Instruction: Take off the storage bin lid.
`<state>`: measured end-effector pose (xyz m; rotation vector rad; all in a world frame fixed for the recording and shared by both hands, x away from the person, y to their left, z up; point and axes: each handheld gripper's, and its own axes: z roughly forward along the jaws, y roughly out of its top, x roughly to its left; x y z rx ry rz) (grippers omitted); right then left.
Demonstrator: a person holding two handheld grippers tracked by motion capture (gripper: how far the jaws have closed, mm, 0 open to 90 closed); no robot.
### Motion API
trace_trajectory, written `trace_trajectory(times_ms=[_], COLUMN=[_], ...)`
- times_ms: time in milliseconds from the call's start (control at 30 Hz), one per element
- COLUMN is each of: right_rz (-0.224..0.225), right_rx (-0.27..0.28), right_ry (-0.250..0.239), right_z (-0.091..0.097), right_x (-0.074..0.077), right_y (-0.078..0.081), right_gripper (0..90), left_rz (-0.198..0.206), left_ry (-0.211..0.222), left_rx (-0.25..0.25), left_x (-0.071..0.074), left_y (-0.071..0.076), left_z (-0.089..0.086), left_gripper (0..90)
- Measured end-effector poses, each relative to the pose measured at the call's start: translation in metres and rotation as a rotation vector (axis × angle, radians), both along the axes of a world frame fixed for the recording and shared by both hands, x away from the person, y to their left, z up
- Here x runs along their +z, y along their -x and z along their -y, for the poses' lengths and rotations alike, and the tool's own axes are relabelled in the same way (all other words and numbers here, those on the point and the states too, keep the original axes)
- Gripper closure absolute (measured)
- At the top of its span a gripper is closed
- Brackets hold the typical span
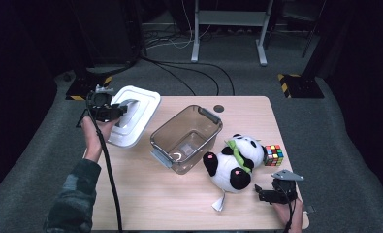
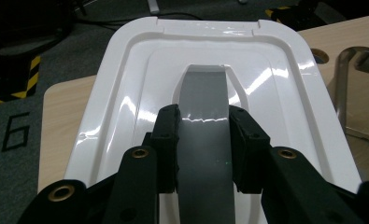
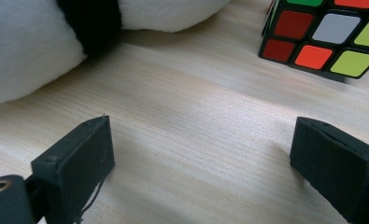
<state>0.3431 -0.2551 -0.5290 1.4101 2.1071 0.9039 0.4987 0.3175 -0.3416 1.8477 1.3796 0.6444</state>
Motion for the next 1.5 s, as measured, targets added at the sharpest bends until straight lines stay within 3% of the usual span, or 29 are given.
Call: trace_trajectory(times_ms=[367,833,1333,1500], right_rz=[0.0,0.0,0.0,0.0], right_rx=[0.0,-0.001,-0.001,-0.001], right_ry=[0.0,0.0,0.0,0.0], right_z=[0.0,0.0,0.0,0.0], right_x=[0.0,0.0,0.0,0.0], right_y=[0.0,0.0,0.0,0.0], right_gripper=[5.5,5.5,5.5,5.5], left_rz=[-0.029,-0.101,-0.133,-0.144], left_ry=[0.018,0.024,0.055,0.044], left_rx=[0.076,0.131,0.207,0.22], left_x=[-0.026,-0.067,-0.107,-0.118], left_y=[-0.004,-0.006,-0.007,-0.007], left_z=[-0.017,-0.031,-0.043,-0.044], left_gripper=[66.8,66.8,66.8,66.8])
